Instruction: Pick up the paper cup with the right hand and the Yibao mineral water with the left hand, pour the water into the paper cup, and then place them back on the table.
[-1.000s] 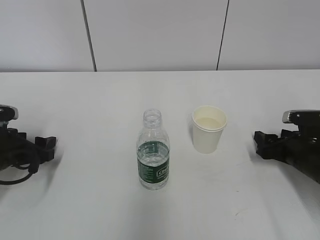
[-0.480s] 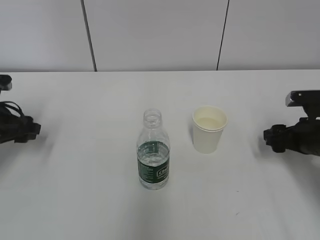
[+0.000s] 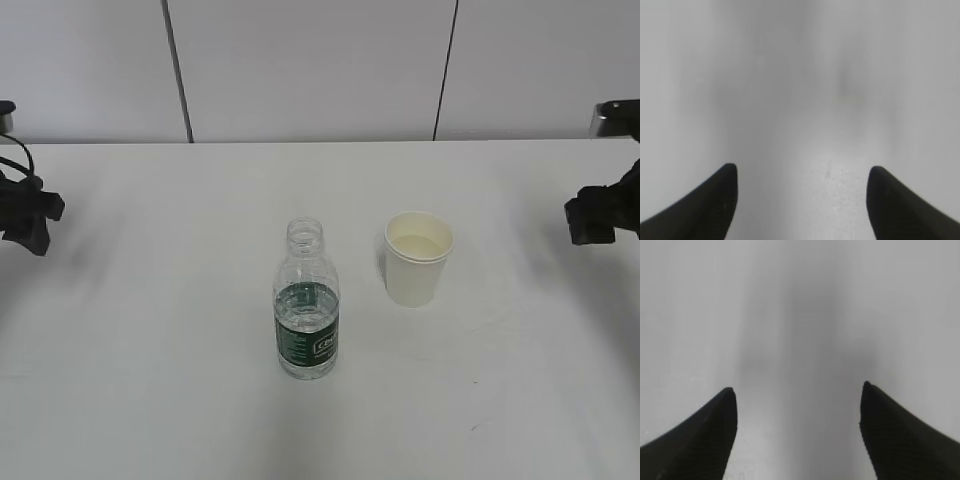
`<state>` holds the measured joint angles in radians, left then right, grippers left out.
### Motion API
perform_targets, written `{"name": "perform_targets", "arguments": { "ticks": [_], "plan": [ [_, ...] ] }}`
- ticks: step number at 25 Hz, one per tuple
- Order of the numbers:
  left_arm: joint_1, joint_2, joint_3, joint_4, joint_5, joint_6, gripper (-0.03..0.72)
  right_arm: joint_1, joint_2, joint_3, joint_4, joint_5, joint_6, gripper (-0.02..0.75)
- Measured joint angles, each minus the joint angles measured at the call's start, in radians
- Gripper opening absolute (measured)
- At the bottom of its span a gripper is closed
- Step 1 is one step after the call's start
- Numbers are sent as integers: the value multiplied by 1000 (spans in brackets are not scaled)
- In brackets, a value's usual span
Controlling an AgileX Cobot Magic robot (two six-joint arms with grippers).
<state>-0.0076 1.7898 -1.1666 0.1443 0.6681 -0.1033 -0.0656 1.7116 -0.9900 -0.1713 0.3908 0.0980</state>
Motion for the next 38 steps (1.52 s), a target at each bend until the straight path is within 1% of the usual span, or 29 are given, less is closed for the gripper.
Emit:
{"name": "perform_targets", "arguments": {
  "ticks": [3,8,11,15,18,21,27,32,38],
  "plan": [
    [0,1,-66,-1,126,0,486,0,0,-98,13,167,-22,594],
    [0,1,-155,-1,298,11,482,0,0,-239,112,424,-148,594],
    [0,1,-192,-25,389,21,482,0,0,-301,165,548,-216,594],
    [0,1,-210,-83,494,55,480,0,0,-347,216,665,-253,594],
    [0,1,-210,-93,539,66,480,0,0,-358,262,729,-268,594],
    [0,0,-210,-93,546,70,480,0,0,-358,274,796,-283,594],
    [0,-43,-210,-128,549,72,480,0,0,-358,274,825,-308,594],
    [0,-100,-210,-129,551,88,480,0,0,-358,274,826,-291,594],
    [0,-179,-210,-129,555,92,480,0,-48,-358,302,827,-277,594]
  ]
}}
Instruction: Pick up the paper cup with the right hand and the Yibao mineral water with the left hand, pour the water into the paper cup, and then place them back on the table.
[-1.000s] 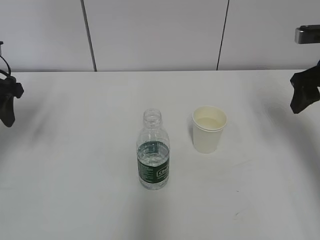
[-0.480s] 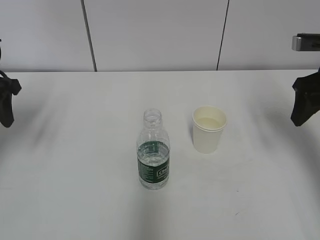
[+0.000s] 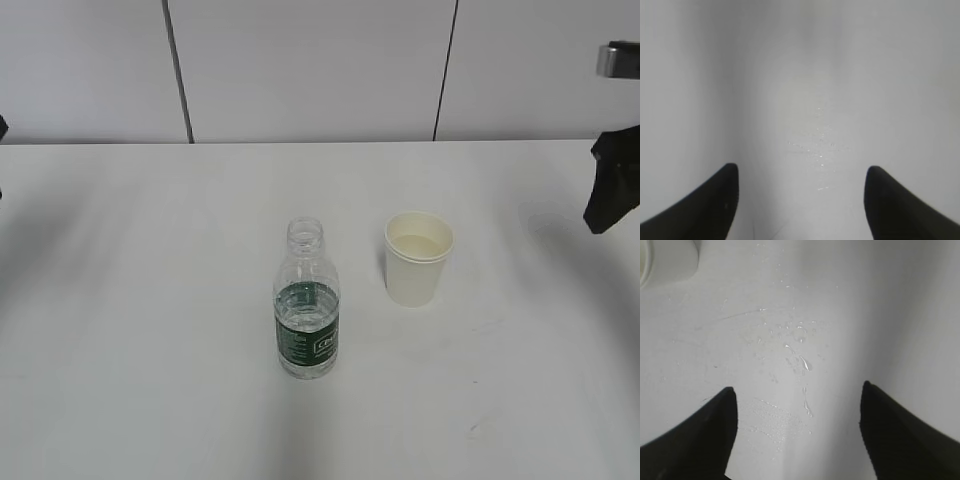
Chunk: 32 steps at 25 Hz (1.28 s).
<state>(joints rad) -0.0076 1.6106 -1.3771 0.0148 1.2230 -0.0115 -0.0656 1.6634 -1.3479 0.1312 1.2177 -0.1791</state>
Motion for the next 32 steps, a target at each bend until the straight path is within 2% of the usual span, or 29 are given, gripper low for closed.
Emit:
{"name": "perform_targets", "arguments": {
  "ticks": [4,15,23,32],
  "plan": [
    [0,-63,37,0,0,0,480,0,-67,10,4,2,2,594],
    [0,-356,316,-26,5,0,480,0,-303,195,4,6,2,594],
    [0,-580,425,-27,13,0,480,0,-420,348,4,9,5,594],
    [0,-794,564,-27,19,0,480,0,-541,449,4,9,5,594]
  ]
}}
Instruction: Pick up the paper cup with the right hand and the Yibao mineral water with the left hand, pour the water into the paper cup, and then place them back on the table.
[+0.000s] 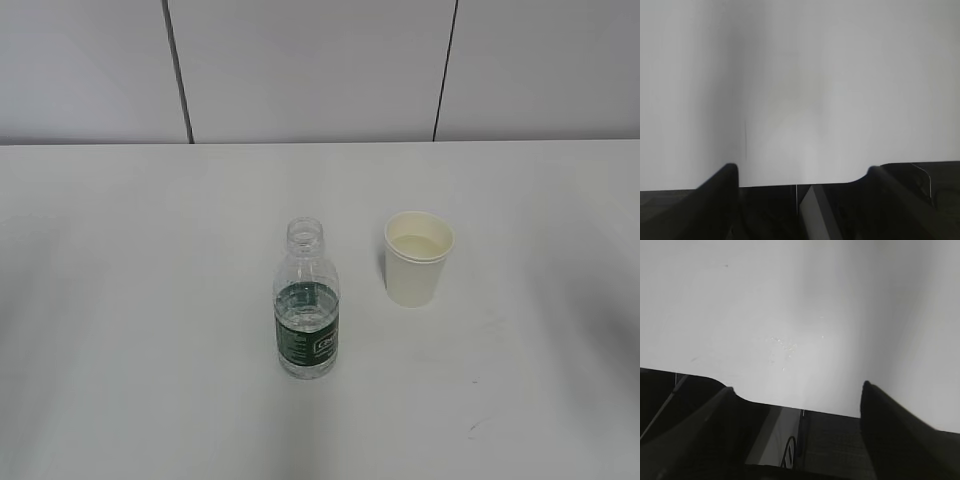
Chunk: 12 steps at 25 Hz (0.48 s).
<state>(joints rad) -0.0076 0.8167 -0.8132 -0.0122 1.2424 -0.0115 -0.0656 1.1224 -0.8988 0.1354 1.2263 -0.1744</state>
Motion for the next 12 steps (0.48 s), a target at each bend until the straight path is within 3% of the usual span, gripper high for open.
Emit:
{"name": "perform_targets", "arguments": {
  "ticks": [12],
  "plan": [
    [0,-268,248,-1,-3,0,480,0,-206,141,0,1,-14,594]
  ]
}}
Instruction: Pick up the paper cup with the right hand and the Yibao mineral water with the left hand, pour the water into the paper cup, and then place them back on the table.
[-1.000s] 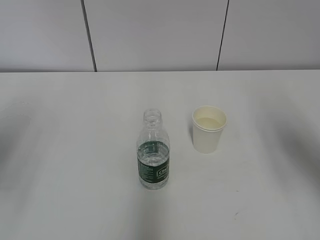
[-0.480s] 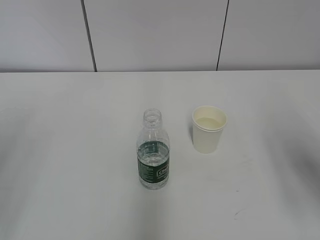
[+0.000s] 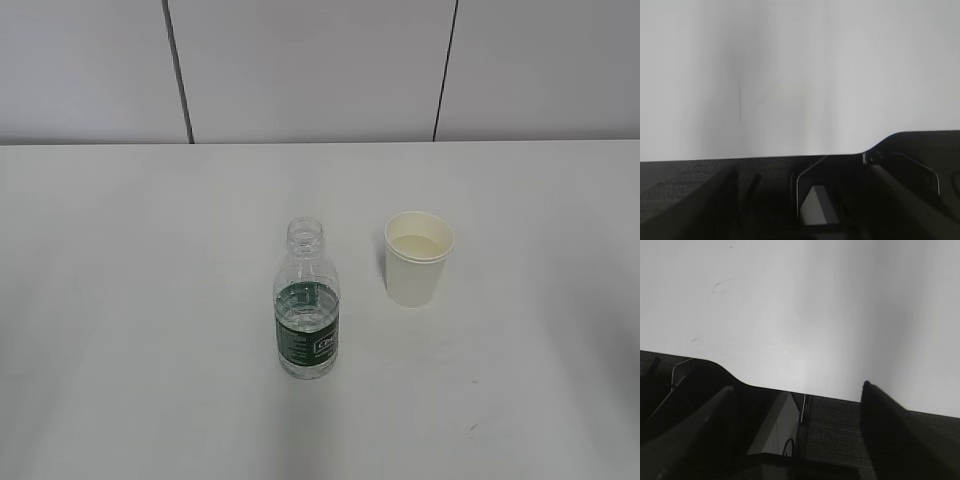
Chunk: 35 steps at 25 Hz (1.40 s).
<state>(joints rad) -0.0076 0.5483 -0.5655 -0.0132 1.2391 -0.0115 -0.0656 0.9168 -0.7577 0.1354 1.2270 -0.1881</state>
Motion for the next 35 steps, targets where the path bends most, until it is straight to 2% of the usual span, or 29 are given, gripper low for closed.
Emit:
{"name": "perform_targets", "arguments": {
  "ticks": [11,26,35],
  "plan": [
    [0,-204,53,-5,-135,0,480,0,-222,259,0,-82,-21,594],
    [0,-453,54,-6,-137,0,480,0,-571,264,-8,-88,-29,593],
    [0,-502,54,-7,-132,0,480,0,-830,264,-8,-82,-31,593]
  ]
}}
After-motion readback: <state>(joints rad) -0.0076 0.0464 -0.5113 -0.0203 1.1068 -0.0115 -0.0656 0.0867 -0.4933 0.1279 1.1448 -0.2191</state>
